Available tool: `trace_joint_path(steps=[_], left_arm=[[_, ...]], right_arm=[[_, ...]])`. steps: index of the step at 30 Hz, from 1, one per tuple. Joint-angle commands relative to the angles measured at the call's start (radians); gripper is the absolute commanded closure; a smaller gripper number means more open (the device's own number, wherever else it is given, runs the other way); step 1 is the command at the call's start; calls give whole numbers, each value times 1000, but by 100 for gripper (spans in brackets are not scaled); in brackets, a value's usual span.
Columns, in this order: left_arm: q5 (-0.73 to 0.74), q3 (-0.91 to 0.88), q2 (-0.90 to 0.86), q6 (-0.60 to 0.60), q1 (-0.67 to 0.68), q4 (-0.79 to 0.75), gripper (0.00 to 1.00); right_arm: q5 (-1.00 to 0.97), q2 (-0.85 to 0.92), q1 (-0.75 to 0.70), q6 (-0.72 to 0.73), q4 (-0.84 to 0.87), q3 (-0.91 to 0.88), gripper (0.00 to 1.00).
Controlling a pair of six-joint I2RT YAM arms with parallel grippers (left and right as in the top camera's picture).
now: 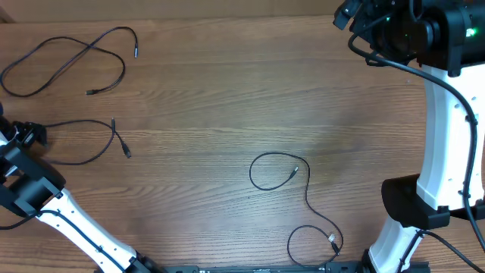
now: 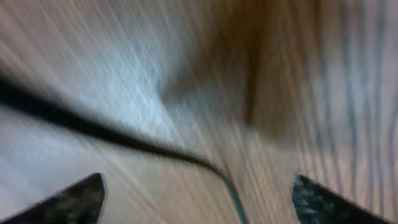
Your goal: Untangle cables
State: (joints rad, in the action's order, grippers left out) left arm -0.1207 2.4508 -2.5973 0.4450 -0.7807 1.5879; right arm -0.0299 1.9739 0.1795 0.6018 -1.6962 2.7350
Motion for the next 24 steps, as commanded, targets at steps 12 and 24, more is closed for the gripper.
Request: trace_joint_path(steps=[12, 24], left_arm=[[251, 5, -32, -11, -4, -169, 95], [703, 5, -32, 138, -85, -203, 96]], right_arm=[[-2, -8, 3, -8, 3, 14, 0], [-2, -8, 3, -8, 3, 14, 0]])
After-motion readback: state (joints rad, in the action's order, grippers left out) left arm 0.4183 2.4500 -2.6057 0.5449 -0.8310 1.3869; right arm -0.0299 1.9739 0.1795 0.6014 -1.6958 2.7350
